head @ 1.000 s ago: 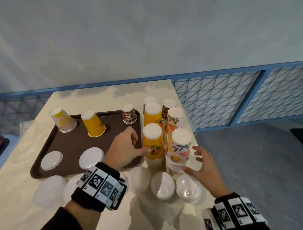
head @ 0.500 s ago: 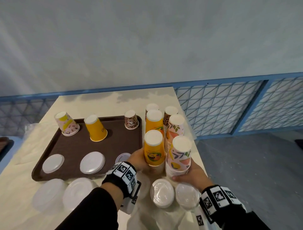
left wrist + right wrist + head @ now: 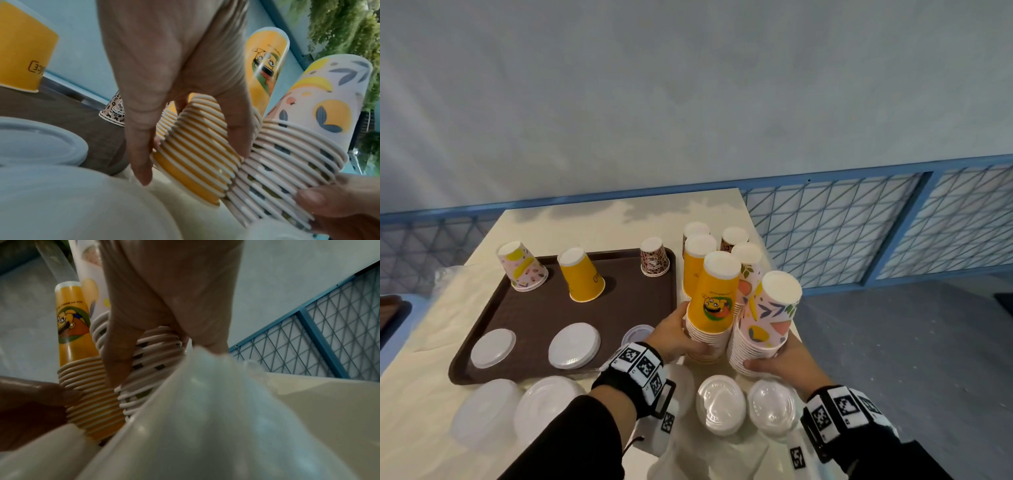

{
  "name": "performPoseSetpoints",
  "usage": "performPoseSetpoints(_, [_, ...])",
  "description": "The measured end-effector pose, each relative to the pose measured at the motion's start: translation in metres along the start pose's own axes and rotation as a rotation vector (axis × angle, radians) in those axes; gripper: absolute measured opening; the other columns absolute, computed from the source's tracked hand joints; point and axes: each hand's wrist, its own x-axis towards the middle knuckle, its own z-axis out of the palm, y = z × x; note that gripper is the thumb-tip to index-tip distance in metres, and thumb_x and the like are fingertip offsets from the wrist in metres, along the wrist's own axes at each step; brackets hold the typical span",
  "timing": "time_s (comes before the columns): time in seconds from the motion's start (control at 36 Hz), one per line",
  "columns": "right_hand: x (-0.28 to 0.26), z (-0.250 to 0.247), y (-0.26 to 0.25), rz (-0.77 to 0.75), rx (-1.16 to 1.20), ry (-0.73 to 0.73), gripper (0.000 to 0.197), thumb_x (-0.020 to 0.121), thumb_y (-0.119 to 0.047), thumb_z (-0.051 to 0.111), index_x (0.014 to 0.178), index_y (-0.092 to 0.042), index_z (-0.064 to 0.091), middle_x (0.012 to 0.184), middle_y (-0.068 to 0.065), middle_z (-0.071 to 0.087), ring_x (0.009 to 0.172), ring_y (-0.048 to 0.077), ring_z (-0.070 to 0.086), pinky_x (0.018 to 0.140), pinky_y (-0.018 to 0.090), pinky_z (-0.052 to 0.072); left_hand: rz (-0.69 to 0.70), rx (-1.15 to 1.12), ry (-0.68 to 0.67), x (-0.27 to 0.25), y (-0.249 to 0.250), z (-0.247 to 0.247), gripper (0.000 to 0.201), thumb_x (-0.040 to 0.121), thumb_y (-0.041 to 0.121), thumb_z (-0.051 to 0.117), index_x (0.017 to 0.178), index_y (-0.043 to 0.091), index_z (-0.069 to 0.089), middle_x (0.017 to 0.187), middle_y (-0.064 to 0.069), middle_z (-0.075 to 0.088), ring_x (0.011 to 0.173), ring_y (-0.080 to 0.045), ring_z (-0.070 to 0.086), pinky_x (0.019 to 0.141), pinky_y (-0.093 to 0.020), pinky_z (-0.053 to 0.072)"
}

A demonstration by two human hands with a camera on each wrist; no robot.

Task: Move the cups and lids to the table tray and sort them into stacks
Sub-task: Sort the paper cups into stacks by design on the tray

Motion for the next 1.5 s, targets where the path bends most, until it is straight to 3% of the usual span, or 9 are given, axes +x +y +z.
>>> performPoseSetpoints(0.19, [-0.013,0.004,-0.021,-0.116,0.036,-0.046,0.068,0.054,0.005,0.086,0.101,-0.032,0.053,0.104,-0.011,0.066,0.098,0.004,0.062,0.078,0.018,0.051,0.122,-0.122,0.054,-0.015,0.013,0.002,0.096,0.044,0.008,0.088,0.130,0.011,0.045,0.123,-0.014,0.063,0.115,-0.031,0.060,0.098,-0.053,0.048])
performPoseSetpoints(0.31, [-0.021,0.013,-0.040,-0.201,0.057,-0.051,0.069,0.055,-0.001,0.085,0.105,-0.035,0.051,0.106,-0.014,0.067,0.092,-0.007,0.065,0.073,0.013,0.051,0.180,-0.116,0.058,-0.024,0.023,-0.011,0.094,0.049,0.007,0.091,0.130,0.012,0.043,0.127,-0.014,0.060,0.118,-0.033,0.057,0.099,-0.060,0.044])
performPoseSetpoints(0.44, [-0.024,0.035,-0.058,-0.253,0.029,0.005,0.075,0.056,-0.009,0.088,0.117,-0.032,0.052,0.111,-0.013,0.068,0.098,-0.003,0.064,0.077,0.013,0.052,0.201,-0.123,0.070,-0.038,0.034,-0.036,0.085,0.056,-0.013,0.080,0.130,0.008,0.043,0.120,-0.006,0.065,0.106,-0.012,0.066,0.082,-0.024,0.055])
performPoseSetpoints(0.58, [-0.028,0.066,-0.074,-0.259,0.006,0.062,0.087,0.049,-0.023,0.089,0.126,-0.030,0.049,0.114,-0.013,0.067,0.106,0.006,0.062,0.091,0.028,0.049,0.216,-0.071,0.103,-0.047,0.036,-0.069,0.092,0.043,0.014,0.085,0.127,0.018,0.048,0.118,-0.002,0.067,0.108,-0.016,0.065,0.093,-0.038,0.053])
performPoseSetpoints(0.69, [-0.029,0.099,-0.086,-0.275,0.025,0.106,0.077,0.058,-0.011,0.088,0.122,-0.031,0.050,0.113,-0.015,0.065,0.104,-0.002,0.060,0.080,0.013,0.048,0.241,-0.006,0.135,-0.048,0.036,-0.100,0.087,0.047,0.016,0.089,0.124,0.020,0.048,0.119,-0.001,0.067,0.110,-0.019,0.064,0.097,-0.051,0.049])
performPoseSetpoints(0.86, [-0.025,0.147,-0.101,-0.292,0.091,0.191,0.080,0.061,-0.007,0.085,0.129,-0.022,0.046,0.120,-0.009,0.063,0.108,0.001,0.059,0.087,0.017,0.048,0.279,0.000,0.262,-0.048,0.039,-0.161,0.090,0.042,0.023,0.086,0.123,0.015,0.049,0.117,-0.002,0.067,0.108,-0.017,0.064,0.097,-0.045,0.050])
performPoseSetpoints(1.03, [-0.029,0.187,-0.111,-0.274,0.081,0.233,0.075,0.062,-0.003,0.083,0.124,-0.025,0.049,0.111,-0.017,0.063,0.090,-0.020,0.058,0.070,0.002,0.047,0.275,0.040,0.429,-0.028,0.035,-0.230,0.089,0.040,0.033,0.087,0.118,0.025,0.046,0.114,0.003,0.065,0.107,-0.019,0.063,0.095,-0.050,0.050])
performPoseSetpoints(1.25, [-0.035,0.223,-0.106,-0.148,0.068,0.349,0.078,0.057,-0.003,0.086,0.122,-0.027,0.049,0.113,-0.010,0.063,0.105,0.012,0.059,0.096,0.037,0.046,0.216,0.016,0.428,0.000,0.015,-0.265,0.095,0.037,0.034,0.087,0.120,0.018,0.044,0.118,-0.004,0.063,0.108,-0.024,0.061,0.093,-0.051,0.051])
performPoseSetpoints(1.5, [-0.036,0.222,-0.109,-0.088,-0.010,0.331,0.072,0.055,-0.007,0.088,0.113,-0.031,0.053,0.103,-0.018,0.063,0.098,0.008,0.059,0.087,0.030,0.041,0.132,-0.033,0.466,0.028,-0.012,-0.265,0.096,0.031,0.040,0.084,0.117,0.019,0.045,0.116,-0.003,0.063,0.108,-0.025,0.061,0.096,-0.050,0.049])
